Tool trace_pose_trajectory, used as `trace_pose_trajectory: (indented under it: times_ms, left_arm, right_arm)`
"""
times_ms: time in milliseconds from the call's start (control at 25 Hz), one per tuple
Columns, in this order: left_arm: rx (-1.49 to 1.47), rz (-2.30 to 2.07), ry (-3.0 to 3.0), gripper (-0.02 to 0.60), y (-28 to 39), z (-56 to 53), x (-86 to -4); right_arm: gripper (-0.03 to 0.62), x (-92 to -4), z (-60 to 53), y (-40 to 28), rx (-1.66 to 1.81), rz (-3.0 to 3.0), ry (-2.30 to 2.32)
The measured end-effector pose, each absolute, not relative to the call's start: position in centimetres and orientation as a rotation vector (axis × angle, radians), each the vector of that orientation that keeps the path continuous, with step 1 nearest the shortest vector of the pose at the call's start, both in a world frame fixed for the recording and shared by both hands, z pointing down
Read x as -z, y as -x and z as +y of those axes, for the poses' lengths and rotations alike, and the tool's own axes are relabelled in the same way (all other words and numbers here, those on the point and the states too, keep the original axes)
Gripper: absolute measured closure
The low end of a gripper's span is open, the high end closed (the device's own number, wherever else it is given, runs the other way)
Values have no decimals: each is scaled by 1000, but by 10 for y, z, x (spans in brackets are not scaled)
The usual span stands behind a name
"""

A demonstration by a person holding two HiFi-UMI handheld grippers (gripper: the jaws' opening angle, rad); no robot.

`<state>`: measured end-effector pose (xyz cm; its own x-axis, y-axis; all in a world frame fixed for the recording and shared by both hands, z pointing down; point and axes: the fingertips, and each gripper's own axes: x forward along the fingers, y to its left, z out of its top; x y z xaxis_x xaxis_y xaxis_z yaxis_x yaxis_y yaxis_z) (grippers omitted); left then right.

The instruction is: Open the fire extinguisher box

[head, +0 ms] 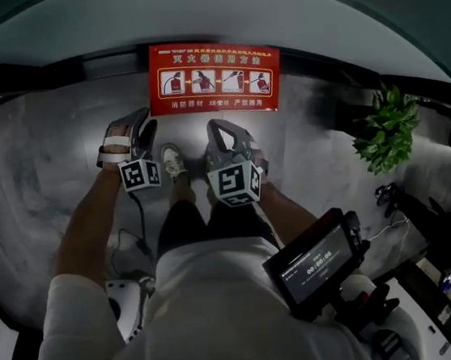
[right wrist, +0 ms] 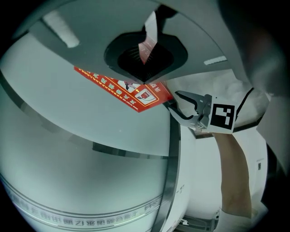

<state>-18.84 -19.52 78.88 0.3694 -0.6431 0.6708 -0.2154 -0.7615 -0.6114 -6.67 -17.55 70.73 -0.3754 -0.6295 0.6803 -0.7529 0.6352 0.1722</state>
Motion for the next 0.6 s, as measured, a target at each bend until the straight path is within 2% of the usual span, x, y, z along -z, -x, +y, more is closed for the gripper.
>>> trace_pose_trajectory:
  times_ms: [360,480,600]
  left_arm:
    - [1366,736,2072,362,174,-211,-803]
    - [1376,714,2060,402,172,-210,-807]
    - [1393,717,2056,410,173,-210,-806]
  right_arm:
    - [582,-722,-176,56,-239,-2107,-1094]
    - [581,-724,-178,50,-242,-2103,-1101]
    - [582,-724,-177,46,-239,-2103,-1103]
